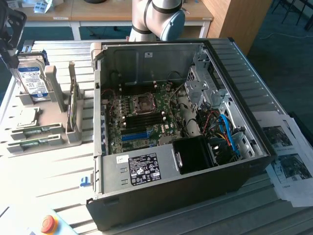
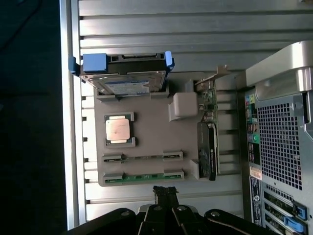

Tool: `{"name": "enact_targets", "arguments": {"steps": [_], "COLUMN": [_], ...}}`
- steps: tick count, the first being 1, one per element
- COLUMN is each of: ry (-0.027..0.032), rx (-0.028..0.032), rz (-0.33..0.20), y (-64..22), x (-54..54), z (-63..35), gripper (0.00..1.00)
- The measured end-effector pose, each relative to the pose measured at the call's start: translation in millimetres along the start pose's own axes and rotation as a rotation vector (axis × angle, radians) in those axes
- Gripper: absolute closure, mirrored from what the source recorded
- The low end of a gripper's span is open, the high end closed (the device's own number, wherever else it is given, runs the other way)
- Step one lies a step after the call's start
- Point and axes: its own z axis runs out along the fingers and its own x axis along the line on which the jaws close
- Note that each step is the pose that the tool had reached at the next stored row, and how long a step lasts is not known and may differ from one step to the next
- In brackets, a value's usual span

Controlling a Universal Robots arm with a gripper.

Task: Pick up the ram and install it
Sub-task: 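Reach for the ram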

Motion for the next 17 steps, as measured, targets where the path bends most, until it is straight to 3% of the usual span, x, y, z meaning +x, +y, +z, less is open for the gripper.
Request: {"name": "enact_targets", "arguments": {"steps": [17], "ry": [0.0], "rx": [0.0], "rz": [0.0], "y": [20.2], "x": [6.9], "z": [2.7], "gripper": [0.9]}}
